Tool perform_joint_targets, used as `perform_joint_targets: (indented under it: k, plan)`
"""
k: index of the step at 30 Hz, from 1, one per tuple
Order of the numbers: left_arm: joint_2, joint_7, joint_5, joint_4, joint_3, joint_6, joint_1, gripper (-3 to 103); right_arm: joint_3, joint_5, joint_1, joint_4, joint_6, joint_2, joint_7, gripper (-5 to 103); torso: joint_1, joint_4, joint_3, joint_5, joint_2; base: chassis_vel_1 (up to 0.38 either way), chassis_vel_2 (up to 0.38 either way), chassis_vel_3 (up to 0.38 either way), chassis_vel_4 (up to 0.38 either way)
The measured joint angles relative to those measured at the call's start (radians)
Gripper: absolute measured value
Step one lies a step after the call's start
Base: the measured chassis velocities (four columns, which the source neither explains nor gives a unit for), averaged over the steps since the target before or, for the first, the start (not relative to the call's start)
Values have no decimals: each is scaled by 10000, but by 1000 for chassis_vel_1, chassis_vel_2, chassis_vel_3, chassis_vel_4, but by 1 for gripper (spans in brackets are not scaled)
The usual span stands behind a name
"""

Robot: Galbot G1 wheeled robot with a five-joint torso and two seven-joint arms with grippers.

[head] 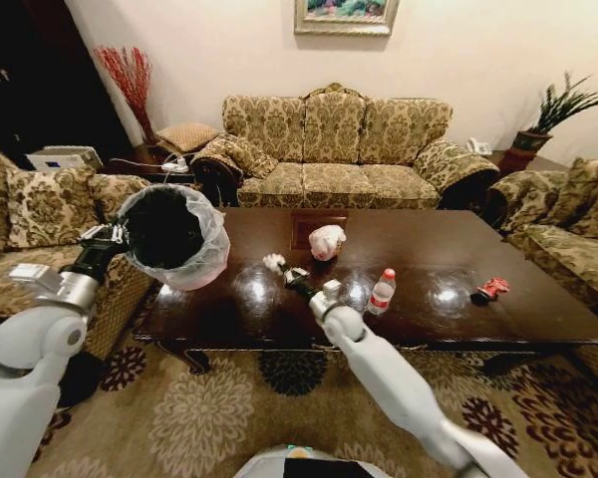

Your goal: Move to the front of the table and place the trash on the table into the trash bin.

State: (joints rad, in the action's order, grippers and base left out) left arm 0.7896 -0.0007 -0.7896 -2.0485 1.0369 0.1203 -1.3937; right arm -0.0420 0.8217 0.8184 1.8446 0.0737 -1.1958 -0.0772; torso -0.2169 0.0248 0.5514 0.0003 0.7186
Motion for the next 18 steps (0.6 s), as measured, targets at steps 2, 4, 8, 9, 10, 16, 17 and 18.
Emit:
perform_joint_targets:
  k: [2, 4, 8, 9, 10, 16, 17, 18]
  plan:
    - [-101, 4, -26, 46, -67, 0, -36, 3, 211, 209, 142, 504, -6, 189, -189, 0, 0, 0, 0, 0, 0, 0, 0, 0, 0]
    - [-418, 13, -178, 138, -311, 7, -118, 3, 811, 862, 528, 1737, -3, 726, -744, 0, 1, 0, 0, -3, 0, 0, 0, 0, 0]
    - [-1030, 19, -821, 70, -925, 193, -151, 3, 1697, 1896, 1013, 3370, 179, 1584, -1599, 0, 1, -1, 0, 0, 0, 0, 0, 0, 0]
    - [-1249, 43, -1066, -21, -1153, 283, -152, 3, 1919, 2117, 1131, 3763, 264, 1824, -1908, 0, 1, -3, 0, -2, 0, 0, 0, 0, 0]
    - [-1249, 43, -1066, -21, -1153, 283, -152, 3, 1919, 2117, 1131, 3763, 264, 1824, -1908, 0, 1, -3, 0, -2, 0, 0, 0, 0, 0]
    - [-1881, 195, -1791, -460, -1678, 508, -104, 3, 2118, 2123, 1305, 4302, 436, 2266, -2832, 0, 1, -4, 0, 0, 1, 0, 0, 0, 0]
    - [-1965, 266, -2013, -739, -1733, 608, -143, 3, 1874, 1873, 1325, 4314, 450, 2222, -2854, 0, 0, -3, 0, 2, 0, 0, 0, 0, 0]
    - [-1970, 291, -2059, -828, -1736, 634, -166, 3, 1795, 1813, 1327, 4314, 447, 2200, -2849, 0, 0, -3, 0, 2, 0, 0, 0, 0, 0]
